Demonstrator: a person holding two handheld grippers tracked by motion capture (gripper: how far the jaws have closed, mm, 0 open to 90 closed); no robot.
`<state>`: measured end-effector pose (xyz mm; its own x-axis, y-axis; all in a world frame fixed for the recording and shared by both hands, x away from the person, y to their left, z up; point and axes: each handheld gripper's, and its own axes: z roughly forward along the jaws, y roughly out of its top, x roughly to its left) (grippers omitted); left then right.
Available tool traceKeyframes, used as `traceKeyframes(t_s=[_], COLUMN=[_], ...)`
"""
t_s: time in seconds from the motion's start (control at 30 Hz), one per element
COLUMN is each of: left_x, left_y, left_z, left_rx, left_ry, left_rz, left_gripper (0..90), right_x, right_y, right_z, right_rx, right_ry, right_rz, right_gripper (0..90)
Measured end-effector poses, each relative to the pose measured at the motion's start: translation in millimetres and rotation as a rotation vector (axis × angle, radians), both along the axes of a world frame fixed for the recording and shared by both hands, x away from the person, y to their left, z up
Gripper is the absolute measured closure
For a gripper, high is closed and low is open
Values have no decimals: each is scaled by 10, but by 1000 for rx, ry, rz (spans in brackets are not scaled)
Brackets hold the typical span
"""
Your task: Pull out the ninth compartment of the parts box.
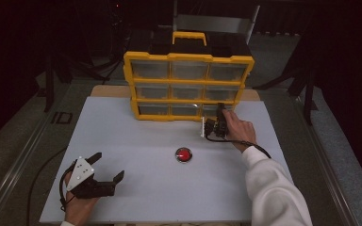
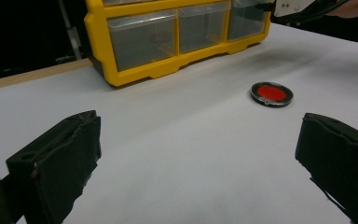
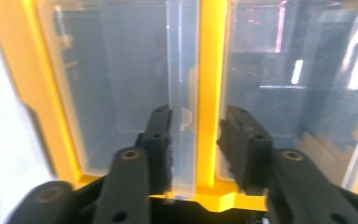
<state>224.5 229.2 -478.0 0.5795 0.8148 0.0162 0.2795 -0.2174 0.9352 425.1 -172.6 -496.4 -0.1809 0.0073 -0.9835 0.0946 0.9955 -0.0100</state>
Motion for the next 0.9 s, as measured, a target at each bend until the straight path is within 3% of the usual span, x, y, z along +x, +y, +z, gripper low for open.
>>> traceKeyframes(t_s=[0.13, 0.4, 0.9], left_x=[-1, -1, -2], left_y=[0, 1, -2], left_z=[1, 1, 0], left_rx=[-1, -4, -4], left_ry=[0, -1, -1], left_rz=[0, 1, 0], left_gripper=[4, 4, 4], right_x=[1, 1, -13], right_y=[0, 2, 19], right_z=[31, 16, 32], right_rx=[4, -2, -7], right_ry=[37, 57, 81], right_rz=[-2, -1, -9], right_gripper=[685, 765, 771])
